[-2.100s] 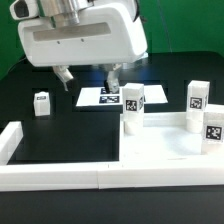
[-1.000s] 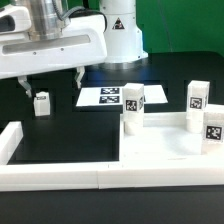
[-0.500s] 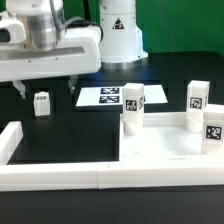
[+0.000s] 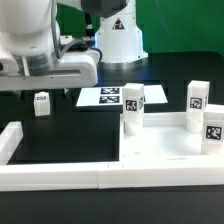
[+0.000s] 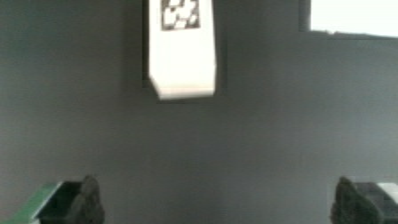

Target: Assemble square table

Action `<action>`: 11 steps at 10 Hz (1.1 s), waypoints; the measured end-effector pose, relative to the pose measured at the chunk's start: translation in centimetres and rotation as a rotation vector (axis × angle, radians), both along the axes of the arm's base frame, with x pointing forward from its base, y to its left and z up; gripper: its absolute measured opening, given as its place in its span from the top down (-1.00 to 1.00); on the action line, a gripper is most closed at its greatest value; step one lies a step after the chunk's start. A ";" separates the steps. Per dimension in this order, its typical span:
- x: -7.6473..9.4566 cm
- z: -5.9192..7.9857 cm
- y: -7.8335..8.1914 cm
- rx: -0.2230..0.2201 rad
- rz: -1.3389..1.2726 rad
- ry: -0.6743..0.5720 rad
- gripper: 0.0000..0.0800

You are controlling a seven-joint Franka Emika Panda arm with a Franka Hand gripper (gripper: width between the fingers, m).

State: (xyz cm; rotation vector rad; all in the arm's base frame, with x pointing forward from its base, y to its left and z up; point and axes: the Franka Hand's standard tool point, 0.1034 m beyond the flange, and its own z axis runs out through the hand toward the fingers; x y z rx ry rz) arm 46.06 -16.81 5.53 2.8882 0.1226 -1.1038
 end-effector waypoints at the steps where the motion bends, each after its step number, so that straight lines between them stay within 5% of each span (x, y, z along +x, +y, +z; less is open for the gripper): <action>1: -0.1 -0.3 -0.8 0.048 0.025 0.095 -0.62; 6: -0.1 -1.1 -1.2 0.052 0.030 0.133 -0.62; 8: -2.9 -2.1 -1.0 0.008 0.018 0.198 -0.62; 11: -3.2 -2.3 -1.1 0.012 0.008 0.199 -0.62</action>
Offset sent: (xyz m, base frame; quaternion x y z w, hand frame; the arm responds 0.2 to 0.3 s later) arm 0.0000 0.0000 0.0000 0.0000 0.0000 0.0000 1.0000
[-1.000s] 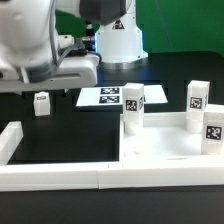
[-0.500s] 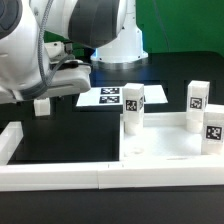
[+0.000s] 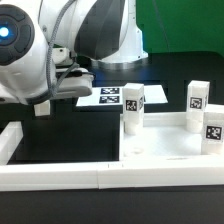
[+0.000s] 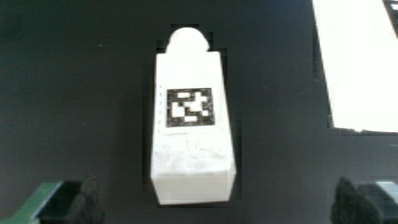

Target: Assemble square table

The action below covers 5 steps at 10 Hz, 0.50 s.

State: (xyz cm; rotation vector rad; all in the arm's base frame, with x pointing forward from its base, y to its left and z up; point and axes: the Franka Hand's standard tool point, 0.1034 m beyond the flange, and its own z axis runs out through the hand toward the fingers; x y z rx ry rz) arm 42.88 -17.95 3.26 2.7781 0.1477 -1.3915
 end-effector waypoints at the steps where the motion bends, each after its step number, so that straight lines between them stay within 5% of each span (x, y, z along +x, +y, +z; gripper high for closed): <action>1: -0.1 -0.1 0.0 -0.001 -0.002 0.003 -0.62; 5: -3.7 -2.3 -0.1 -0.048 -0.045 0.080 -0.62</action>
Offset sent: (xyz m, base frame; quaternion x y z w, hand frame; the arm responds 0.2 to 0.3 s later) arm -0.0367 0.0009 -0.0144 -0.0205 -0.0284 0.0007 0.9994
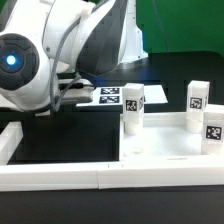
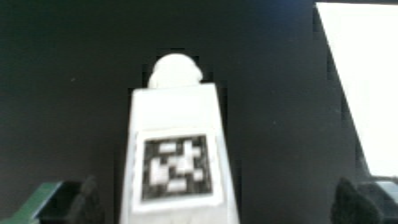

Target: Assemble square table

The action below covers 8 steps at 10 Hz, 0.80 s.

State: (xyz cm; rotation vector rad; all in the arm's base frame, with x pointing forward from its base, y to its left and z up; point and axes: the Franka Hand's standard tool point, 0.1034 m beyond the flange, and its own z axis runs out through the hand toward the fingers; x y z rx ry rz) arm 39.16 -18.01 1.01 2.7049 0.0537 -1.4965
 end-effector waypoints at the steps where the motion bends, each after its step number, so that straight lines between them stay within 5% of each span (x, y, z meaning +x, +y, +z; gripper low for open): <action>1: -0.2 -0.1 0.0 -0.007 -0.005 0.001 -0.62; 3: -0.1 -0.1 0.0 -0.007 -0.005 0.000 -0.59; 4: -0.1 -0.1 -0.1 -0.007 -0.006 0.000 -0.10; 5: -0.1 -0.1 -0.1 -0.007 -0.006 0.000 -0.10; 6: 0.4 0.6 0.3 -0.004 -0.002 -0.008 0.30; 8: 3.5 6.0 2.3 0.039 0.006 -0.062 0.29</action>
Offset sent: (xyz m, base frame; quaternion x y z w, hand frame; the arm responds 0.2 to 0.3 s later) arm 0.0000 0.0000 0.0000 0.0000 0.0000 0.0000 1.0000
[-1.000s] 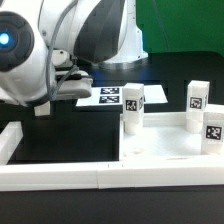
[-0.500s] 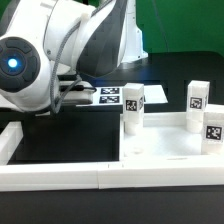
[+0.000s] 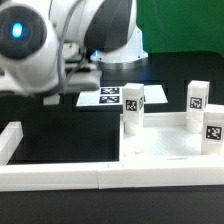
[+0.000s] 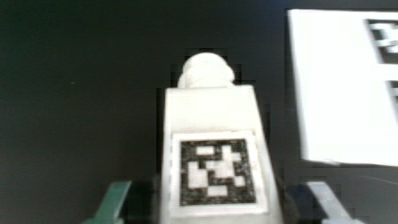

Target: Assemble square table

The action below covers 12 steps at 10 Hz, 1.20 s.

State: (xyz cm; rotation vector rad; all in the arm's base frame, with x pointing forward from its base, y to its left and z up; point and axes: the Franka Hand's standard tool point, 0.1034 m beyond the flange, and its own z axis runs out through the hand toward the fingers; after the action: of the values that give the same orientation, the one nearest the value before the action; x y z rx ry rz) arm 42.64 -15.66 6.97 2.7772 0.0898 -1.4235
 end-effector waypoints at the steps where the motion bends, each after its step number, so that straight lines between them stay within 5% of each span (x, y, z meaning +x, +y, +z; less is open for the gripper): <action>1: 2.1 1.1 -0.6 -0.003 0.002 -0.035 0.29; 2: 3.1 -0.1 -1.2 -0.014 0.030 -0.148 0.29; 5: 3.2 -0.1 -1.5 -0.012 0.053 -0.353 0.29; 6: 3.2 0.3 -0.8 0.003 0.025 -0.379 0.29; 7: 6.2 2.8 1.1 0.051 -0.047 -0.451 0.29; 8: 9.4 4.5 1.4 0.079 -0.062 -0.597 0.29; 12: 9.4 4.1 -0.3 0.056 -0.033 -0.861 0.29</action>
Offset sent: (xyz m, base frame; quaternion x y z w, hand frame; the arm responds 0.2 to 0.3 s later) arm 0.0000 0.0000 0.0000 0.0000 0.1938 0.0000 0.9810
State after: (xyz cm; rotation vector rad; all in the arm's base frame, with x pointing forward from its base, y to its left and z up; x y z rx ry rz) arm 52.05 -15.98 11.10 3.1597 0.0636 -0.1333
